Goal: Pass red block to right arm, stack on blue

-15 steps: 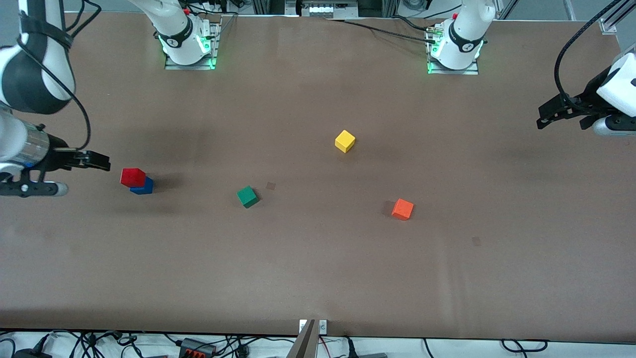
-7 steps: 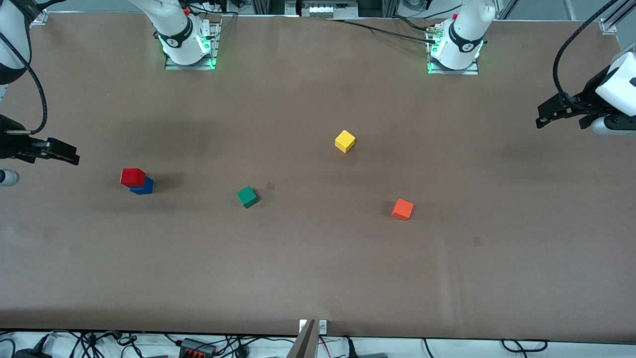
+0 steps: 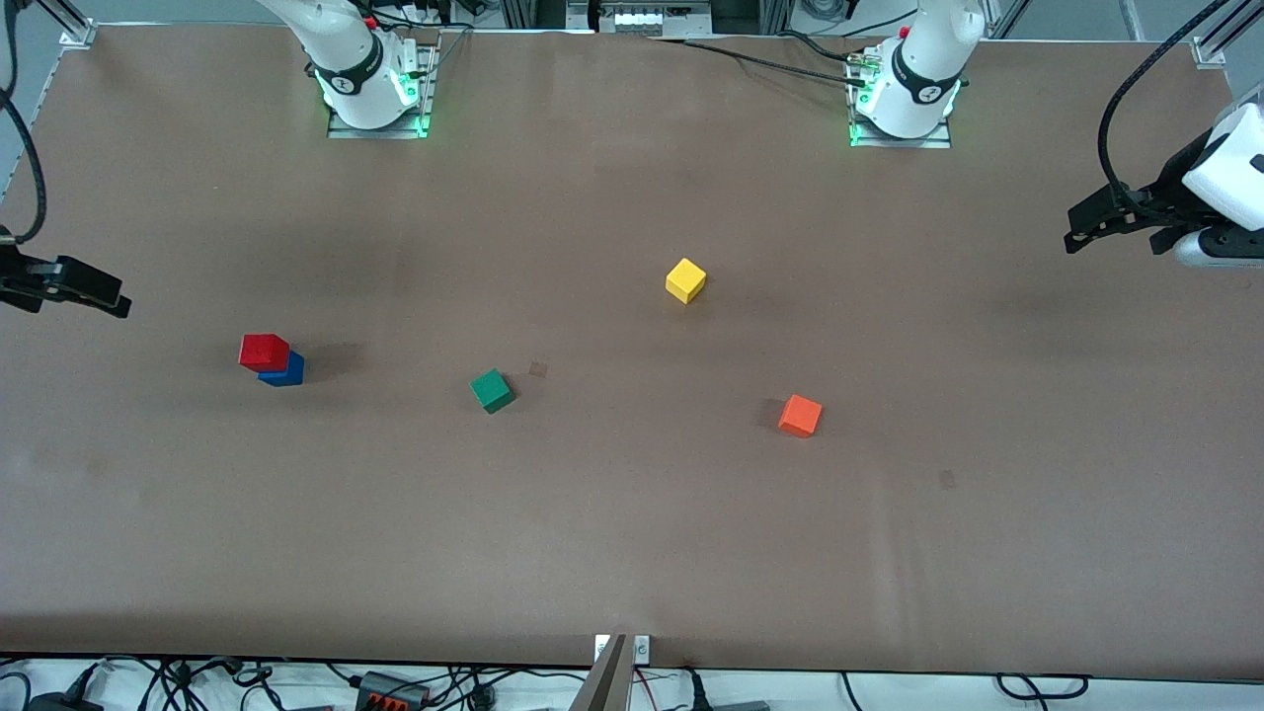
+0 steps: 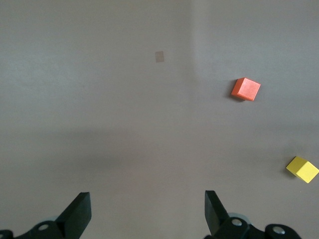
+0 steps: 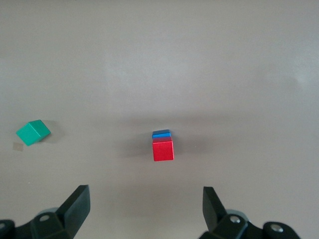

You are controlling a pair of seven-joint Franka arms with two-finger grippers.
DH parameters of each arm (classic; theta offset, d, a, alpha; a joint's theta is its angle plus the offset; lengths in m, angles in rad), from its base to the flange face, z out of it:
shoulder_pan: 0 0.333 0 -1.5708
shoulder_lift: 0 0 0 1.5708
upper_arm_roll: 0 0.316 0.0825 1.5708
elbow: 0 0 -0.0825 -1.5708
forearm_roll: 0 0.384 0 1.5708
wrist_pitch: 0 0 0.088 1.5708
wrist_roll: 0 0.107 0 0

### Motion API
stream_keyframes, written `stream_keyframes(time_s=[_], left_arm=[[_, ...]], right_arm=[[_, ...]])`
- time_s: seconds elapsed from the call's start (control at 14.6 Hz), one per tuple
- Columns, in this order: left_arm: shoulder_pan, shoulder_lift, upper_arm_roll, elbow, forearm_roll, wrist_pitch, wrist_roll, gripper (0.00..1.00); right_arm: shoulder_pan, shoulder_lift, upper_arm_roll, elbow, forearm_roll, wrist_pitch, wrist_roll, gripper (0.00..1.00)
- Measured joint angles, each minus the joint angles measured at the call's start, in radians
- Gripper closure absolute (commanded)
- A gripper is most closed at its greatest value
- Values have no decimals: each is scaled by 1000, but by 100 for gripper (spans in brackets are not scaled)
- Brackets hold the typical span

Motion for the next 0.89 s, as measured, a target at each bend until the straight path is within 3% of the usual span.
stream_keyframes(time_s=[0.34, 0.89], left_arm=[[1, 0, 1, 0, 0, -4, 0, 0], [3, 0, 4, 0, 0, -7, 0, 0]], right_arm=[[-24, -8, 24, -23, 0, 1, 0, 0], [-24, -130, 29, -202, -5, 54, 0, 0]])
